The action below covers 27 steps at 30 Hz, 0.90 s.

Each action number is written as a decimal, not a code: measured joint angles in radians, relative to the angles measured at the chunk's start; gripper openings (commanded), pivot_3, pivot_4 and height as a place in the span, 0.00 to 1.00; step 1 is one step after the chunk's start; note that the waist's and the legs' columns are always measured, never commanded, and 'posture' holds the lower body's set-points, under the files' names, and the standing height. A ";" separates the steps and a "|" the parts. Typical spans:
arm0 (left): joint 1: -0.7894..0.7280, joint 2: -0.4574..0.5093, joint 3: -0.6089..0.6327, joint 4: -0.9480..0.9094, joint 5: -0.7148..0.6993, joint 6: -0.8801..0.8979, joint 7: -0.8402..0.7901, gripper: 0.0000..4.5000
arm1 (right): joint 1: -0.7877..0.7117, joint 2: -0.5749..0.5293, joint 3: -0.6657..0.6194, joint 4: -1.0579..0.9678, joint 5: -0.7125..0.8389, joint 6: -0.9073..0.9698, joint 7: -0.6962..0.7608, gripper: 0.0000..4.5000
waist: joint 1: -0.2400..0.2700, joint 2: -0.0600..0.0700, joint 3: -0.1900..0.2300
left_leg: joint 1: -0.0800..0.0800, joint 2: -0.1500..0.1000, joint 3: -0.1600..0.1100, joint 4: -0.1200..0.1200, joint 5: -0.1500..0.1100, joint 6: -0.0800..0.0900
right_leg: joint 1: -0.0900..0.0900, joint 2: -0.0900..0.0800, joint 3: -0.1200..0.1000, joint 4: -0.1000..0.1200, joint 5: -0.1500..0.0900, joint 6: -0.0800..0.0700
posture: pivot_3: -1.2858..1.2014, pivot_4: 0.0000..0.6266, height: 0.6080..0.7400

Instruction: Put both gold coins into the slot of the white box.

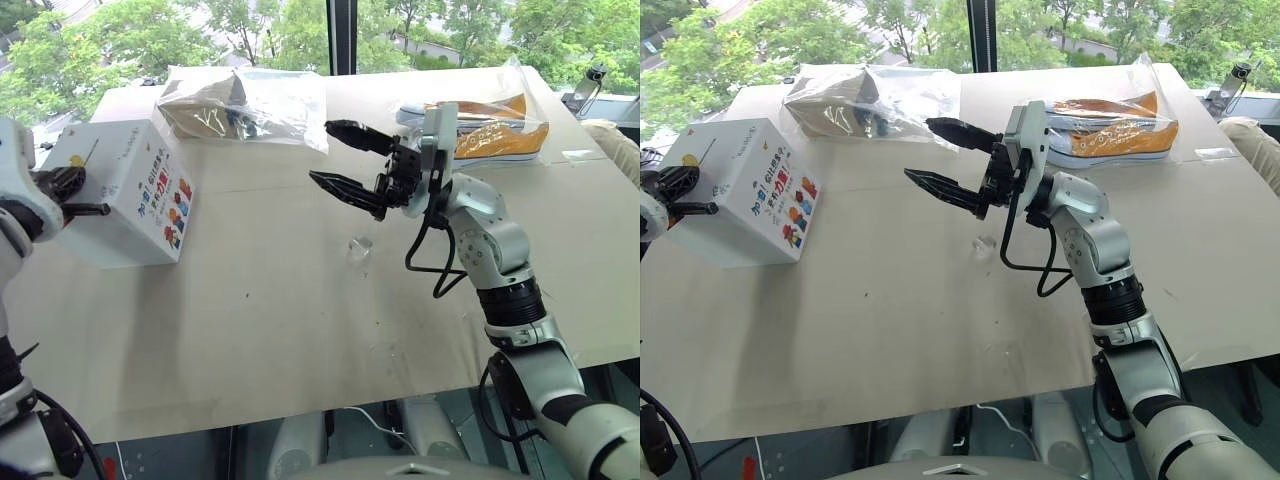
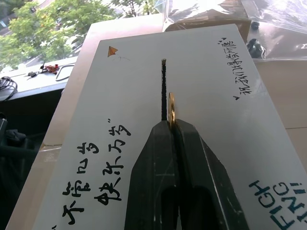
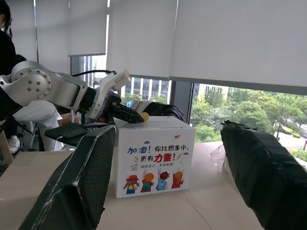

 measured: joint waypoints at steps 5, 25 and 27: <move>-0.006 -0.009 0.001 -0.002 0.005 0.007 0.005 0.00 | 0.000 0.000 0.000 0.000 -0.001 0.000 -0.002 0.84 | 0.000 0.000 0.000 | 0.000 0.000 0.000 0.000 0.000 0.000 | 0.000 0.000 0.000 0.000 0.000 0.000 | 0.52 0.24 1.00; 0.004 -0.046 0.020 -0.047 0.043 0.030 0.059 0.00 | 0.000 -0.001 -0.008 0.005 -0.014 0.000 -0.011 0.84 | -0.002 0.001 0.000 | 0.001 0.000 0.001 0.000 0.000 0.000 | 0.000 0.000 0.001 0.002 0.000 0.000 | 0.52 0.24 1.00; 0.004 -0.049 0.021 -0.049 0.044 0.031 0.061 0.00 | 0.000 -0.001 -0.008 0.005 -0.014 0.000 -0.012 0.84 | -0.002 0.000 0.000 | 0.001 0.000 0.001 0.000 0.000 0.000 | 0.000 0.000 0.001 0.002 0.000 0.000 | 0.52 0.24 1.00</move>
